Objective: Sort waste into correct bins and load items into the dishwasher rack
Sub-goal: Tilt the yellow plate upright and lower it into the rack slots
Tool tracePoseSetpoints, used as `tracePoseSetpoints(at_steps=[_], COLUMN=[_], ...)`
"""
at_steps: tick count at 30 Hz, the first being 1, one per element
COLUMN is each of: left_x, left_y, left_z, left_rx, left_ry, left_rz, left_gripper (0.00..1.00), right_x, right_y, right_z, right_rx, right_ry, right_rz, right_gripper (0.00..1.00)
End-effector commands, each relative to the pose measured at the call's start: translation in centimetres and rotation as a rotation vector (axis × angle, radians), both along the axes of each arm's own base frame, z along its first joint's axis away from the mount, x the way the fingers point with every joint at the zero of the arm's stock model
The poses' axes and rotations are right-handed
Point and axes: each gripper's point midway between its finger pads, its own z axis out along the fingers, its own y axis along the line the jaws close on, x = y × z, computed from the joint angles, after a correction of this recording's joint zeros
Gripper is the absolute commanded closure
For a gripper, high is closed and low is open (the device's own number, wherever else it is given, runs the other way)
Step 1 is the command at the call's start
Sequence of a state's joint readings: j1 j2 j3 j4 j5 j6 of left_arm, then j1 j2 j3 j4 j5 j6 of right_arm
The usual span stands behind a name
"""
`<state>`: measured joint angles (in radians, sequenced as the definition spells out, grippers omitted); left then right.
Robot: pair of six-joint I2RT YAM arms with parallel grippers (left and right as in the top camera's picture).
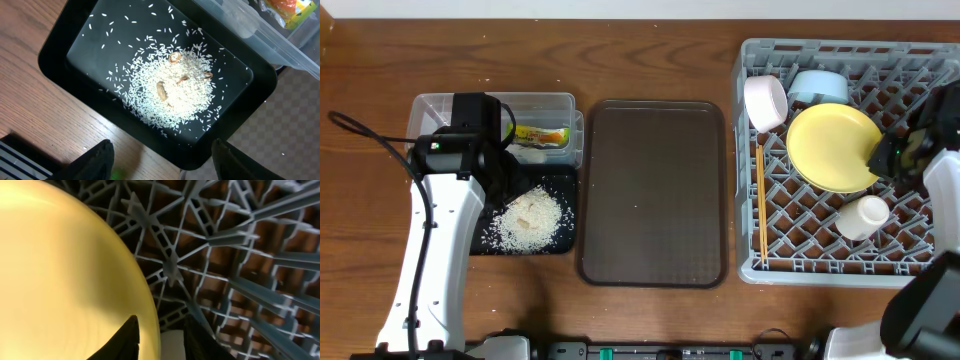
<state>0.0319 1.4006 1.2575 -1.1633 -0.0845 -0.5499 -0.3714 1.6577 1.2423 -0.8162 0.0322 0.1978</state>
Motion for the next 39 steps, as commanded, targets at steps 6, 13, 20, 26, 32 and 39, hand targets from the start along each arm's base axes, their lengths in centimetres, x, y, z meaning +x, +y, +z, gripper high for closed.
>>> tracePoseSetpoints(at_steps=[6,13,20,26,32,39], left_x=[0.0,0.0,0.0,0.0,0.0,0.0], left_y=[0.2,0.2,0.2,0.2,0.2,0.2], left_z=[0.0,0.0,0.0,0.1,0.1,0.1], left_rx=[0.004,0.004,0.004,0.004,0.004,0.005], left_ry=[0.002,0.002,0.002,0.001,0.001,0.001], left_rz=[0.01,0.01,0.01,0.01,0.01,0.01], left_gripper=[0.34,0.34,0.34,0.34,0.34,0.34], right_x=[0.8,1.6,2.1,1.5,0.8,1.6], right_y=[-0.2,-0.7,-0.8,-0.1,0.6,3.8], right_z=[-0.9,3.3,11.3,15.7,17.4,17.3], right_rx=[0.018,-0.06,-0.245,-0.401,-0.628,-0.763], right_ry=[-0.006,-0.127,-0.33,-0.399,-0.3,-0.215], right_rz=[-0.013,0.024,0.186,0.31,0.374,0.456], right_gripper=[0.99,0.99,0.99,0.99,0.99,0.99])
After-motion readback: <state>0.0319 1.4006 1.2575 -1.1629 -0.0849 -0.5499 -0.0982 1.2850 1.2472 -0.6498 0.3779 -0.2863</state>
